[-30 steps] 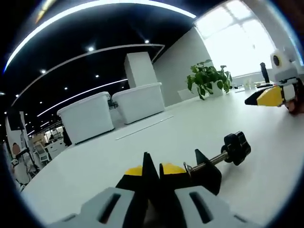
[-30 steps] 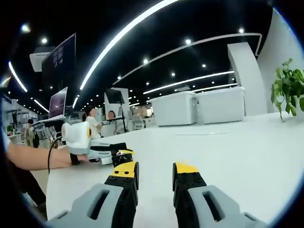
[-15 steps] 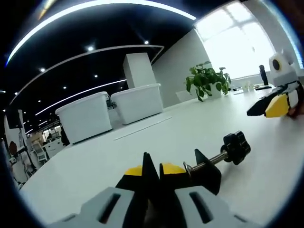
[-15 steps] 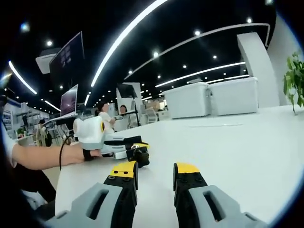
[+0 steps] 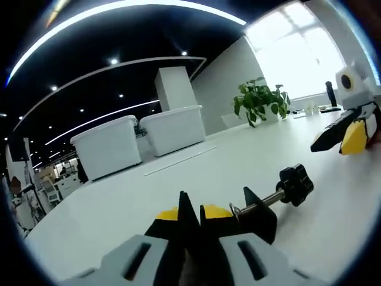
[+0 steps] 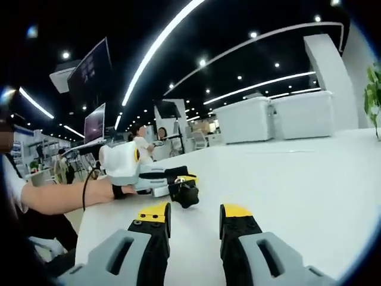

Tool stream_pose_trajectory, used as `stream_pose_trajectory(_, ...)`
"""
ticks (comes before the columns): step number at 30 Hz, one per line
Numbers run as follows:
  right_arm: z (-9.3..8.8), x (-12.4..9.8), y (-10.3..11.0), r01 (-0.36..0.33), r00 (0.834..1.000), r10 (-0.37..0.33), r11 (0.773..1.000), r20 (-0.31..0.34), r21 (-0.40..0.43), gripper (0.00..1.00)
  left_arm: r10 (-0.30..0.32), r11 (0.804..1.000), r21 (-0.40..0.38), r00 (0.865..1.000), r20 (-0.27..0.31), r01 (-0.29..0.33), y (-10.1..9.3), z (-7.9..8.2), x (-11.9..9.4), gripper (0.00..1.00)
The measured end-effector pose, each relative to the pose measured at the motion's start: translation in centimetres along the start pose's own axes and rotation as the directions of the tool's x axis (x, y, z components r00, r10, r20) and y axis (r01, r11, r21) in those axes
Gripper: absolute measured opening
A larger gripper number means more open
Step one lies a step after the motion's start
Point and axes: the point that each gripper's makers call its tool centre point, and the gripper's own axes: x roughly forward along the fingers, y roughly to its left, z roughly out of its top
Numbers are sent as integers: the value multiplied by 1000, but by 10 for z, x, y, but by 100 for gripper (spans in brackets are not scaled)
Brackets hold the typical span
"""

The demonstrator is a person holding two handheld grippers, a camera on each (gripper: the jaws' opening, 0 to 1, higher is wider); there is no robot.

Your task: Clamp the fixed fixture on the desktop, loosen the retaining clip, secure it to the edge of the desk, and tighten the retaining clip.

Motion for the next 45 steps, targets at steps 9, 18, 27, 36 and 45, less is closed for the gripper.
stream_pose_trajectory(9,-7,35,1,-54,997,54,999,-56,-2,32,1,1000,-4,1000,-7,-1,0,-1,1,10)
stream_pose_trajectory(18,-1,38,-3,-84,995,85,996,-45,11,31,-2,1000,-8,1000,-8,2,1,-1,4,10)
stream_pose_trajectory(27,-11,46,14,-120,990,115,991,-86,-60,31,0,1000,-6,1000,-7,0,2,0,5,10)
stream_pose_trajectory(36,-11,52,19,-144,987,141,989,-74,-29,31,3,1000,-3,1000,-9,-3,3,0,6,10)
stream_pose_trajectory(45,-8,60,13,-133,989,132,991,-63,-19,30,4,1000,-4,1000,-9,-4,2,0,5,10)
